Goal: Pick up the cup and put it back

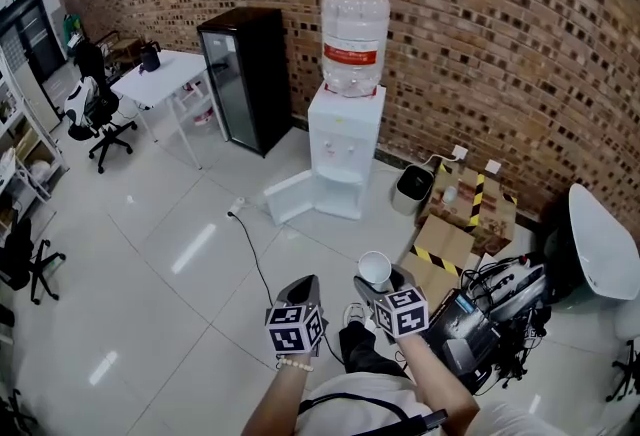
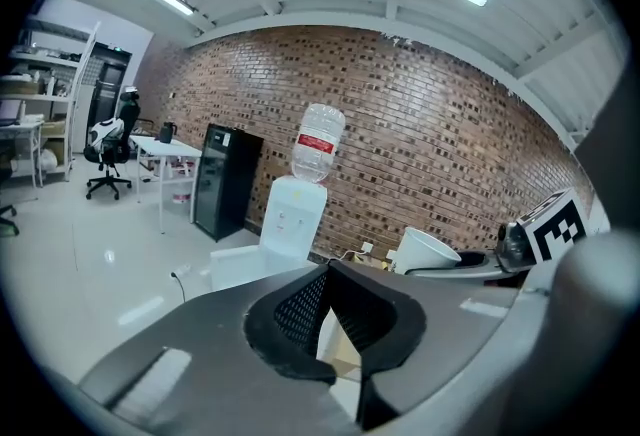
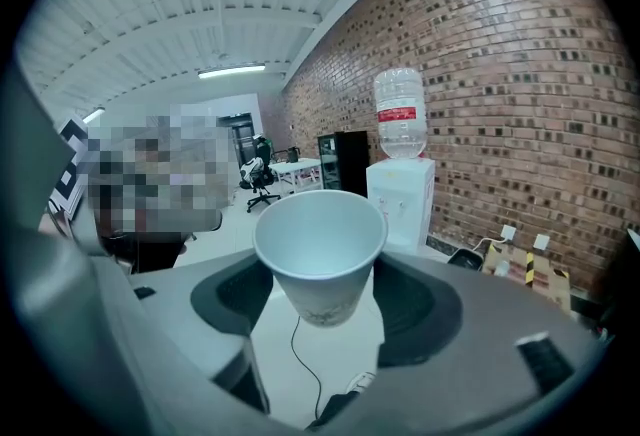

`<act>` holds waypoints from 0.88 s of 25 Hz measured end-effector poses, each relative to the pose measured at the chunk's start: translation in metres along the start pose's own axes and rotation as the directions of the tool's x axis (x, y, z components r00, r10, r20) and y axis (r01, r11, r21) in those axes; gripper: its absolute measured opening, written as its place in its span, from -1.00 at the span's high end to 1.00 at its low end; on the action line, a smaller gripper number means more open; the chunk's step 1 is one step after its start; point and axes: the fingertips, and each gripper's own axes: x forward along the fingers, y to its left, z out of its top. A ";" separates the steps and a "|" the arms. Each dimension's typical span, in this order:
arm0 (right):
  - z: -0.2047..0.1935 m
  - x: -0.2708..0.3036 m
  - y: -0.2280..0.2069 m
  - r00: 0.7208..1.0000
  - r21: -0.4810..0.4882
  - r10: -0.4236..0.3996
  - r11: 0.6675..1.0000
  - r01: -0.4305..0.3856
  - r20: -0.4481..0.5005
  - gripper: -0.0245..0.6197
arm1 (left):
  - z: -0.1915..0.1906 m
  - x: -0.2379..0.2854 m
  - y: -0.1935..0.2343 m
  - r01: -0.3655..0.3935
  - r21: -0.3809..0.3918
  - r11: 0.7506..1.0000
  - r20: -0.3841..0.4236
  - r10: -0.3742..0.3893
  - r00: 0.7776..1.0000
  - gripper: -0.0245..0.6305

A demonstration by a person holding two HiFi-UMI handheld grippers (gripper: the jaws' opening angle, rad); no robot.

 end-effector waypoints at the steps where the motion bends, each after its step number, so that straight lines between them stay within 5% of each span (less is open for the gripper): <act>1: 0.000 0.007 -0.006 1.000 0.001 0.002 1.000 -0.002 -0.005 -0.07 | 0.001 0.007 0.002 -0.004 0.000 1.000 -0.004 0.004 1.000 0.93; 22: 0.013 0.199 -0.172 0.994 0.037 0.018 0.999 -0.014 -0.110 -0.07 | 0.045 0.227 0.045 -0.101 0.040 0.994 -0.171 0.107 0.980 0.93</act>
